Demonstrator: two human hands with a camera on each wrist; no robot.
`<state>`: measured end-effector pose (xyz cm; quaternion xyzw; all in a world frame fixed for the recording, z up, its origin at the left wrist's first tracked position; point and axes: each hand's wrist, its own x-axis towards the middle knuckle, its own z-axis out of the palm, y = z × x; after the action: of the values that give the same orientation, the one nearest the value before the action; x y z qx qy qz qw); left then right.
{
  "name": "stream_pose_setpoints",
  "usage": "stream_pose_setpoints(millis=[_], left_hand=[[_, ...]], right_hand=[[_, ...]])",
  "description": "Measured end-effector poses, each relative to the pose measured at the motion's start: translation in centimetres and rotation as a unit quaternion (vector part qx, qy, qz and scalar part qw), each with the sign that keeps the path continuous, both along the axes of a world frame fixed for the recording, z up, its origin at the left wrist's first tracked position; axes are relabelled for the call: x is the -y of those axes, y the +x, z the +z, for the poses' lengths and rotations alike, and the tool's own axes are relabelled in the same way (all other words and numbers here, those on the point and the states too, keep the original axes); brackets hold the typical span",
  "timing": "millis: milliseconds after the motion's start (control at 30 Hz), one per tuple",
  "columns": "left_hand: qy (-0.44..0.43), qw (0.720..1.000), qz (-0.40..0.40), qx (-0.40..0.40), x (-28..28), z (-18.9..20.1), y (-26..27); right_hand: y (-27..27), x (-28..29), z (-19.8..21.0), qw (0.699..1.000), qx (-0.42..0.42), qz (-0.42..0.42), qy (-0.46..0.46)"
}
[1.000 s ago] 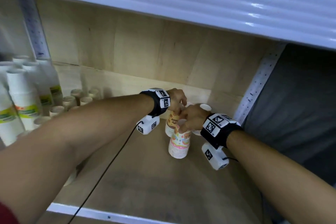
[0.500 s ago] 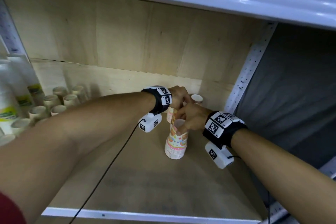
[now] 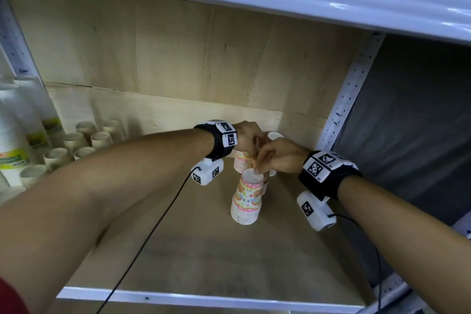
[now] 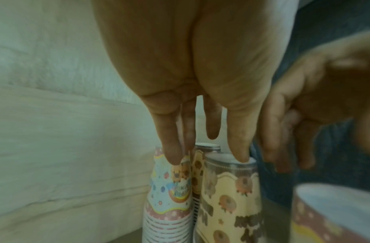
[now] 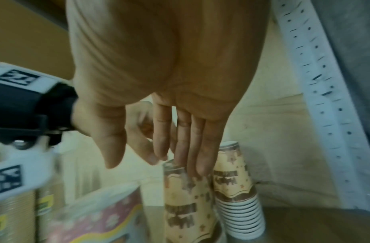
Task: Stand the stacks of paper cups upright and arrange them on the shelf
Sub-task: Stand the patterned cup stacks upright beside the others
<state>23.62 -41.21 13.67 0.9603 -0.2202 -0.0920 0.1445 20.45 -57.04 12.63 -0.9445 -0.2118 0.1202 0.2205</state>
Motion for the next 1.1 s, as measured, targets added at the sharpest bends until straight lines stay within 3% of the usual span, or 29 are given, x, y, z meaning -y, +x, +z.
stream_pose_setpoints(millis=[267, 667, 1100], left_hand=[[-0.02, 0.999, 0.022, -0.023, -3.0, 2.2, -1.5], [0.027, 0.998, -0.039, -0.051, -1.4, 0.9, -5.6], [0.027, 0.998, -0.056, -0.025, 0.1, -0.8, -6.5]], right_hand=[[2.8, 2.5, -0.1, 0.994, 0.032, -0.105, 0.014], [4.4, 0.0, -2.1, 0.999, 0.049, -0.004, -0.009], [4.9, -0.3, -2.2, 0.998, 0.053, 0.003, -0.027]])
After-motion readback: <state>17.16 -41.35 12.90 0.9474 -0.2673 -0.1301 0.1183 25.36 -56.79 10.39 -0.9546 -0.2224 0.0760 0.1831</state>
